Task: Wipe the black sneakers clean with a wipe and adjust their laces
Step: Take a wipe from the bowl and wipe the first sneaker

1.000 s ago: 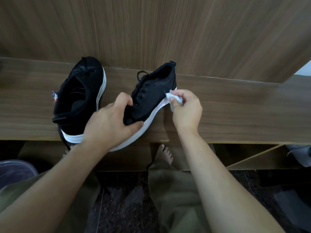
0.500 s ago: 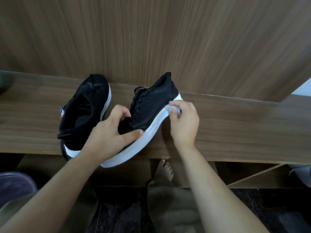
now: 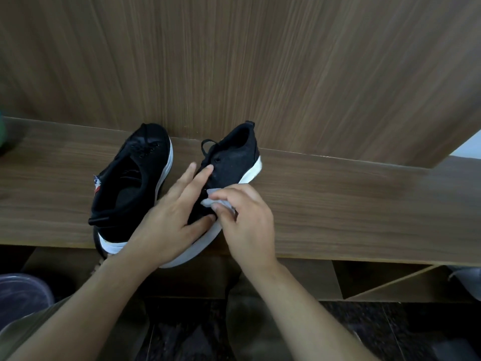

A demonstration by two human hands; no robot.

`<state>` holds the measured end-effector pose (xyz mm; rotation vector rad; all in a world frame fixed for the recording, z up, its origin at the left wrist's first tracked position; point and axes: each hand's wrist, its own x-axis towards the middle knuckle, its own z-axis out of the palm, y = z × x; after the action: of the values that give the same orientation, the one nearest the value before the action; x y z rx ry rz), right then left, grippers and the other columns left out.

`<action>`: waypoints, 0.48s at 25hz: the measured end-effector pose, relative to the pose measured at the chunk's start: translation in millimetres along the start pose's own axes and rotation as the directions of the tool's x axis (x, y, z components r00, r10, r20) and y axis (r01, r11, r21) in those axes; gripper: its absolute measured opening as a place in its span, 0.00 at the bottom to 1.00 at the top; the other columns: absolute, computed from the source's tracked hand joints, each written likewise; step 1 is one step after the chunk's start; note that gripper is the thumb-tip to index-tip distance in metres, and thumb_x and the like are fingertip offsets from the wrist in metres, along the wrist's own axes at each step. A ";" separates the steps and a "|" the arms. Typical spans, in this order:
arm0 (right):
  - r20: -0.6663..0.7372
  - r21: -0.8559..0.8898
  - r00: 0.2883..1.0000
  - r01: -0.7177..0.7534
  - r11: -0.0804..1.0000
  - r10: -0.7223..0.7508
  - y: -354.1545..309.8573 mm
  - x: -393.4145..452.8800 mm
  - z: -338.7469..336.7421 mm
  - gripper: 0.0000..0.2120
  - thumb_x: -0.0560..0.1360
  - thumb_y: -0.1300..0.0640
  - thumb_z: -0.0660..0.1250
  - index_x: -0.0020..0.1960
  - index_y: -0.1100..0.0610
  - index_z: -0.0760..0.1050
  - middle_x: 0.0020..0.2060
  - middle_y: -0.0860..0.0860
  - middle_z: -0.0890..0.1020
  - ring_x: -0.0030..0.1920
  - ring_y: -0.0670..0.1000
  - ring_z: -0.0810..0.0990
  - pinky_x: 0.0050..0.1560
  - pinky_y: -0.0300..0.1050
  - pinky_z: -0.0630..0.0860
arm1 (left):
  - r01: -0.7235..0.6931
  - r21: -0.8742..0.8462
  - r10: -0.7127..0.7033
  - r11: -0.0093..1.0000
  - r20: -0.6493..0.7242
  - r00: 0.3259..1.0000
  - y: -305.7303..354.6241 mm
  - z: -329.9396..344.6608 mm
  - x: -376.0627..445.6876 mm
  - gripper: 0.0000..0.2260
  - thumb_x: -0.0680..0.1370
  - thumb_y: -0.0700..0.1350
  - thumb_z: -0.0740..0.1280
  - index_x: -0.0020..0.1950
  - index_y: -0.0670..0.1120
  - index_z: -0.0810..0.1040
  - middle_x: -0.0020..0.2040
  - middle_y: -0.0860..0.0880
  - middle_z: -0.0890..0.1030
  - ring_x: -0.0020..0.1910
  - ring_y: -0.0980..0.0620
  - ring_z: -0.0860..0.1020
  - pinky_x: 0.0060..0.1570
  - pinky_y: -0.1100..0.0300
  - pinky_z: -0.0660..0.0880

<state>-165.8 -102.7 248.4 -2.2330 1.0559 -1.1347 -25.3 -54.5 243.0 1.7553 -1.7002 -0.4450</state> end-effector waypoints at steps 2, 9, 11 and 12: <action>0.026 -0.024 0.999 -0.027 0.999 0.028 3.9 5.7 5.0 0.08 0.73 0.60 0.69 0.51 0.53 0.83 0.48 0.46 0.81 0.49 0.43 0.79 0.50 0.35 0.74 | 0.054 0.061 -0.053 0.997 -0.015 0.998 -2.8 3.9 -0.4 0.28 0.78 0.52 0.60 0.74 0.64 0.51 0.77 0.55 0.52 0.75 0.55 0.53 0.67 0.56 0.60; -0.127 0.024 0.928 -0.351 0.936 0.351 26.3 28.3 -10.7 0.08 0.74 0.58 0.70 0.52 0.48 0.81 0.48 0.41 0.79 0.47 0.39 0.76 0.45 0.24 0.68 | 0.206 0.466 -0.220 0.860 -0.026 0.975 10.5 19.1 -5.2 0.53 0.63 0.69 0.68 0.71 0.62 0.31 0.77 0.48 0.46 0.76 0.45 0.48 0.68 0.48 0.61; -0.173 0.087 0.882 -0.429 0.899 0.438 37.4 30.6 -18.2 0.08 0.74 0.58 0.70 0.50 0.48 0.81 0.47 0.42 0.80 0.47 0.42 0.77 0.47 0.29 0.72 | 0.216 0.522 -0.221 0.825 -0.054 0.974 17.3 23.3 -6.5 0.56 0.63 0.65 0.72 0.71 0.62 0.29 0.76 0.48 0.52 0.74 0.43 0.54 0.67 0.48 0.64; -0.198 0.109 0.860 -0.457 0.883 0.469 42.8 31.2 -22.7 0.08 0.73 0.58 0.70 0.50 0.47 0.81 0.47 0.43 0.80 0.47 0.43 0.78 0.48 0.35 0.76 | 0.183 0.529 -0.197 0.829 -0.030 0.980 18.2 22.4 -5.5 0.56 0.64 0.62 0.73 0.71 0.62 0.29 0.76 0.50 0.54 0.73 0.44 0.56 0.66 0.48 0.65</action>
<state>-191.3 -154.4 249.4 -1.6926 1.5269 -1.1850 -54.1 -53.0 237.4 2.3378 -1.7850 -0.0723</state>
